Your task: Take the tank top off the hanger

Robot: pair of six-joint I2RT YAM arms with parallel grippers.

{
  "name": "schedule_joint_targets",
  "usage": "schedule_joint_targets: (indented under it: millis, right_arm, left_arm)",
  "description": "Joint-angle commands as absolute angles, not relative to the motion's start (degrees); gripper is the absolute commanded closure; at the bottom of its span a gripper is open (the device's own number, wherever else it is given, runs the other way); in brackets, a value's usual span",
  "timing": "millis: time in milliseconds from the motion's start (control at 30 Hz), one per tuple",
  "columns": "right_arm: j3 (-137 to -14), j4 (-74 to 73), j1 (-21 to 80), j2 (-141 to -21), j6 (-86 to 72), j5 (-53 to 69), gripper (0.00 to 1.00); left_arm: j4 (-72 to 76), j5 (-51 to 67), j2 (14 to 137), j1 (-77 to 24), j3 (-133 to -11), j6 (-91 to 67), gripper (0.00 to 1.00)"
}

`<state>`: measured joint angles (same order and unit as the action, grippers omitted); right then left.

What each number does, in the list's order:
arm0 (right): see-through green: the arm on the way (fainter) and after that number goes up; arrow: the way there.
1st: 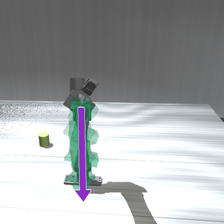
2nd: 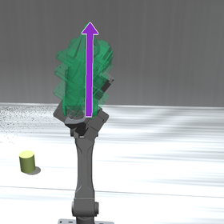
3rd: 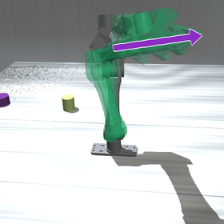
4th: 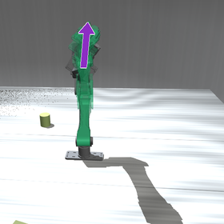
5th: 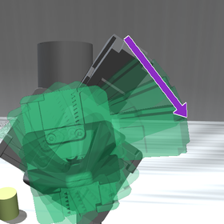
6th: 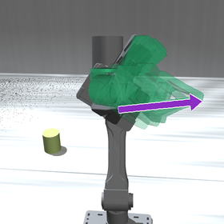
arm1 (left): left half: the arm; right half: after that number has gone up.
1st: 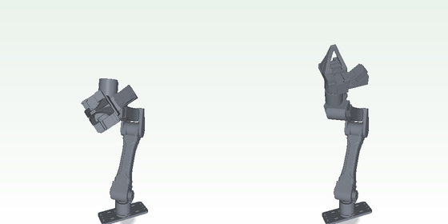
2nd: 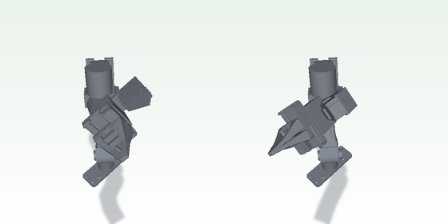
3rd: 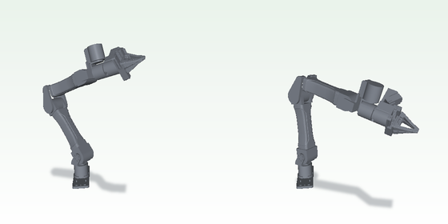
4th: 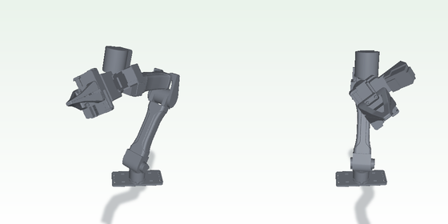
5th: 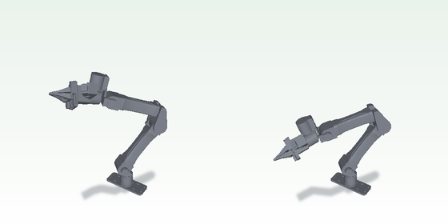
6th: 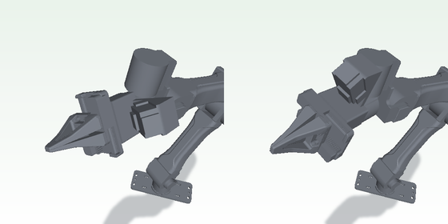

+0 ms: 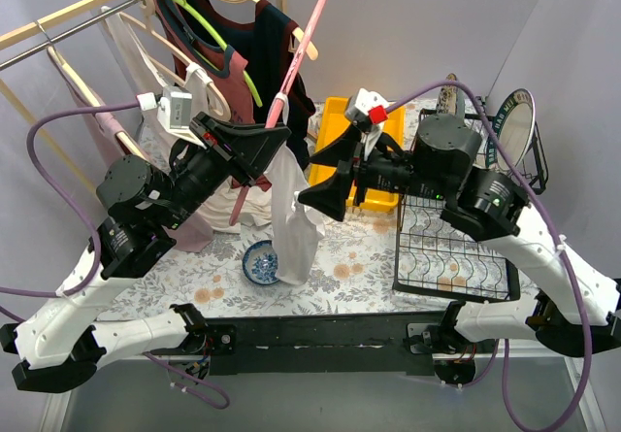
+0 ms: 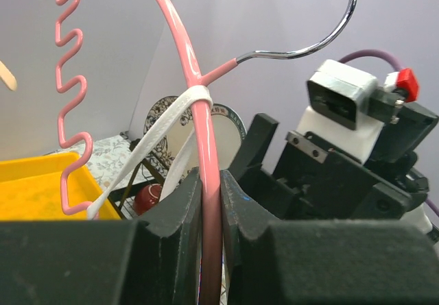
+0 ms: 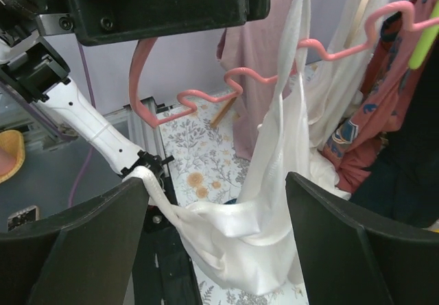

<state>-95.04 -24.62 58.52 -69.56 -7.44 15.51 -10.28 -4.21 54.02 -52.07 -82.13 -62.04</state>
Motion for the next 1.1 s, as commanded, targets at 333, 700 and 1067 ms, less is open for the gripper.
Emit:
schedule_joint_targets:
  millis: [333, 700, 1067]
  right_arm:
    - [-106.33, -35.56, 58.36, -71.36, 13.34, -12.82, 0.12]
    - [-113.74, -54.5, 56.6, -78.06, 8.97, -0.45, 0.01]
    - [-104.1, -17.53, 56.43, -68.3, -2.54, 0.27, 0.26]
  left_arm:
    - [-8.09, -4.13, 57.39, -52.03, -88.41, -58.1, 1.0]
    - [-6.59, -9.67, 57.39, -52.03, -87.54, -57.13, 1.0]
    - [-7.29, -1.76, 55.99, -52.03, -84.12, -59.33, 1.0]
